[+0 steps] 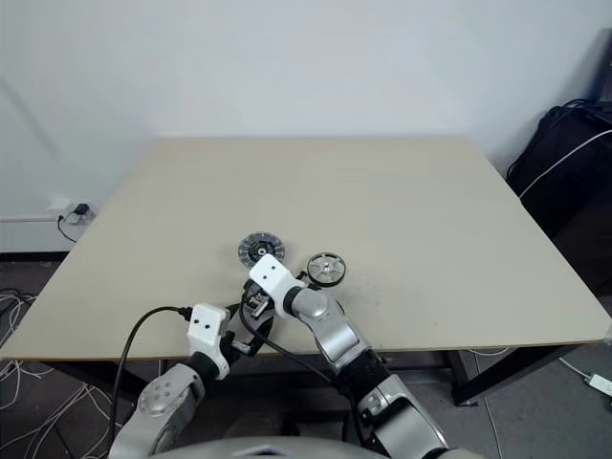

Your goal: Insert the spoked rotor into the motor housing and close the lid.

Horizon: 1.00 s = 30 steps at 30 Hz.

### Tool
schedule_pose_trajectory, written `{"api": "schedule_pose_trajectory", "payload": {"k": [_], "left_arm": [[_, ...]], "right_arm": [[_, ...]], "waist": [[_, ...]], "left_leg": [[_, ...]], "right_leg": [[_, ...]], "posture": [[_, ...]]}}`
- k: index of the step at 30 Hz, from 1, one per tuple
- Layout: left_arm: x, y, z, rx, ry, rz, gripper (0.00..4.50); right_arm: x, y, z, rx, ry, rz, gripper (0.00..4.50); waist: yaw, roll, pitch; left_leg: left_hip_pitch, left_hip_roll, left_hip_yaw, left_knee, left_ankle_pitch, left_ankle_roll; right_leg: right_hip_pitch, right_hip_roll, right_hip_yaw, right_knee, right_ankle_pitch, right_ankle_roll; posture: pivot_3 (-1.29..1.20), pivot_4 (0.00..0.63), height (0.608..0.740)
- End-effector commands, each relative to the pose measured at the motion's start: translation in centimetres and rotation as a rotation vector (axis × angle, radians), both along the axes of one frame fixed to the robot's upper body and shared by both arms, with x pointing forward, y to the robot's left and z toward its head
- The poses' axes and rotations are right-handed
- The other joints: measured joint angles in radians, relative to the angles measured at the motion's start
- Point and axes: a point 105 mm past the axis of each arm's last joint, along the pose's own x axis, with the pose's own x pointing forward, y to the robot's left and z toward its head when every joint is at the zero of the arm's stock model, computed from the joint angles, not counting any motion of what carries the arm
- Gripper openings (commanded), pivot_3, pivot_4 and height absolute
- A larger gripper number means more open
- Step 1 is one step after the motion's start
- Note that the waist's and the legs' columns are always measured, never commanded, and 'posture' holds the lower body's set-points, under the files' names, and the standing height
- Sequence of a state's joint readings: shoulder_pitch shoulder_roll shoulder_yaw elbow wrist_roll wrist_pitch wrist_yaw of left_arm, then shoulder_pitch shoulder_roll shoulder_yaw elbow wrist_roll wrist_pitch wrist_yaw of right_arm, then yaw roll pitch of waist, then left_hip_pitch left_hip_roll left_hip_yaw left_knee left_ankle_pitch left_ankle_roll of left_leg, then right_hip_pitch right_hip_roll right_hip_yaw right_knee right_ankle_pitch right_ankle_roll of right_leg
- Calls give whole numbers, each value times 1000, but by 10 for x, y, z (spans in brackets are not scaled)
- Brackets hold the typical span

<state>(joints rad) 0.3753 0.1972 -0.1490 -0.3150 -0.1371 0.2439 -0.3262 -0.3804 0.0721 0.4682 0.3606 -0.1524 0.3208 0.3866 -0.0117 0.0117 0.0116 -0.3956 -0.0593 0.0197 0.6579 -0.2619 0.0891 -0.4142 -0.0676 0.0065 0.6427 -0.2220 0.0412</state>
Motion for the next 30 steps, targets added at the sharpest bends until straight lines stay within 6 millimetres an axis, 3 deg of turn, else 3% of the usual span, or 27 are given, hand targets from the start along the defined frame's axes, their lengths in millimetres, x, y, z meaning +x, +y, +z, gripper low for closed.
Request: {"api": "schedule_pose_trajectory", "payload": {"k": [1,5,8,17,20,27,30], "left_arm": [[4,-4,18,-14,-57,-4,4500],[4,-2,18,-13,-53,0,4500],[4,-1,15,-11,-46,1,4500],[1,5,5,43,-53,-10,4500],[-1,5,3,42,-50,-12,4500],[-5,10,0,52,-38,-5,4500],[-4,10,0,50,-39,-3,4500]], "right_arm": [[8,-7,-5,-42,-7,-30,16],[6,-21,-25,-138,35,-50,16],[7,-21,-20,-123,30,-56,16],[2,9,45,197,-81,36,16],[2,11,50,225,-80,31,16],[5,-15,-11,-55,18,-35,16],[6,-27,-25,-139,49,-65,16]], "waist": [[0,0,0],[0,1,0],[1,1,0],[-4,0,3],[-2,0,3],[0,-1,2],[-1,1,2]], "left_leg": [[0,0,0,0,0,0],[0,0,0,0,0,0],[1,0,0,-1,1,-1],[0,0,0,-1,1,-1],[0,0,-1,-3,1,-1],[0,0,-1,-3,1,-2],[1,0,-1,-3,1,-2]], "right_leg": [[0,0,0,0,0,0],[0,0,0,0,0,0],[0,0,0,0,0,0],[-1,1,0,0,0,0],[-1,1,0,0,0,1],[-1,0,0,0,-1,-2],[-1,0,0,0,-1,-2]], "posture": [[0,0,740],[0,0,740],[0,0,740],[0,0,740],[0,0,740],[0,0,740],[0,0,740]]}}
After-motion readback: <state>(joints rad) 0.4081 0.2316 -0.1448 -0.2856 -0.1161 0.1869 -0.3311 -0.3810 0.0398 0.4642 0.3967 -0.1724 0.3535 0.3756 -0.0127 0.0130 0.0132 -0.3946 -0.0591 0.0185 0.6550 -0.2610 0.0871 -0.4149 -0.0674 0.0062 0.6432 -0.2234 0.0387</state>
